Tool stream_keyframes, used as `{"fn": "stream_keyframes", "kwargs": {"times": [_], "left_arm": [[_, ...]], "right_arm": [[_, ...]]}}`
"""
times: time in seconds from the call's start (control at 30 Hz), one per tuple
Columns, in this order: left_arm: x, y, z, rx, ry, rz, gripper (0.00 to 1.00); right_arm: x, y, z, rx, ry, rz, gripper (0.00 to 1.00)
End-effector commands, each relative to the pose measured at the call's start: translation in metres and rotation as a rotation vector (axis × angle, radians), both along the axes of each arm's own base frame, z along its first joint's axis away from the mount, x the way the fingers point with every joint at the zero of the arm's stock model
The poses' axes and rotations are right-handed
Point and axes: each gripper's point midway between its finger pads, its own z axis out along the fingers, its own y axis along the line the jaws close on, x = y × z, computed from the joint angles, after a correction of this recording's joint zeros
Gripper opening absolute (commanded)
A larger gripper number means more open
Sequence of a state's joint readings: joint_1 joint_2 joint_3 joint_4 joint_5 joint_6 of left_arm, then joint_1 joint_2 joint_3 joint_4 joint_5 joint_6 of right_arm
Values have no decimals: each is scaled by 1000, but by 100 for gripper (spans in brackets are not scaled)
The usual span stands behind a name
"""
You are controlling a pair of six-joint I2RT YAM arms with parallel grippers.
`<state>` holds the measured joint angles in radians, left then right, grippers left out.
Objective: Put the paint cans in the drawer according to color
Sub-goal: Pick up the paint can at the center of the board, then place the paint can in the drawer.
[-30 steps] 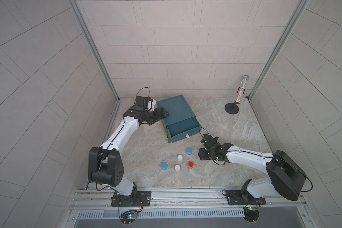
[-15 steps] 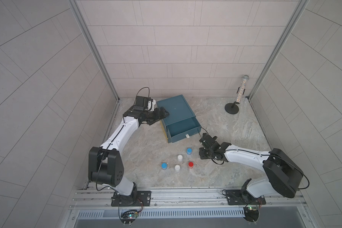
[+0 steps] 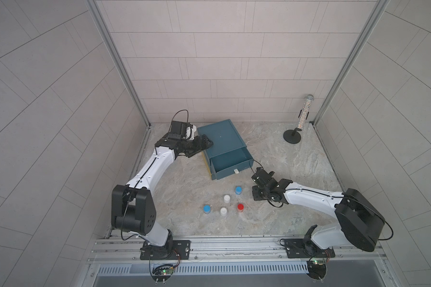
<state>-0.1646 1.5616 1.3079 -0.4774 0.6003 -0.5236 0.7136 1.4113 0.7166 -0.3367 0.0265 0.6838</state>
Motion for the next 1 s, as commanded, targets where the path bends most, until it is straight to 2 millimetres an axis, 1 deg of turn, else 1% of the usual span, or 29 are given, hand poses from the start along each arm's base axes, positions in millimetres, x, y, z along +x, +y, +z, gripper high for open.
{"fn": "stream_keyframes", "kwargs": {"times": [0.0,0.03,0.1,0.2,0.27,0.37,0.43,0.47,0.53,0.63,0.67,0.73,0.8,0.87,0.97], "left_arm": [[-8,5,-18,49,58,3,93],[-8,5,-18,50,59,4,93],[-8,5,-18,48,59,4,93],[-8,5,-19,47,61,3,93],[-8,5,-18,47,61,5,93],[-8,5,-19,45,62,3,93],[-8,4,-19,44,64,2,93],[-8,4,-19,45,63,1,93],[-8,5,-19,45,63,3,93],[-7,5,-20,44,65,5,93],[-7,5,-20,44,66,5,93],[-7,4,-22,43,72,4,93],[-7,4,-22,42,73,4,93],[-7,4,-22,40,73,3,93],[-8,3,-21,40,72,1,93]], "right_arm": [[4,-3,27,-17,-51,2,13],[5,-5,36,-17,-66,2,12],[7,-6,62,0,-112,7,11],[11,-8,111,29,-203,16,10],[12,-12,147,41,-268,27,10],[13,-18,191,22,-327,46,10],[15,-20,216,10,-359,55,10],[17,-19,232,13,-388,60,10],[23,-16,258,26,-436,69,10],[34,-3,290,54,-489,98,11],[39,4,298,64,-494,113,12],[47,20,307,92,-485,146,12],[54,38,306,119,-462,175,12],[61,56,299,149,-424,207,12],[71,72,281,154,-388,226,11]]}}
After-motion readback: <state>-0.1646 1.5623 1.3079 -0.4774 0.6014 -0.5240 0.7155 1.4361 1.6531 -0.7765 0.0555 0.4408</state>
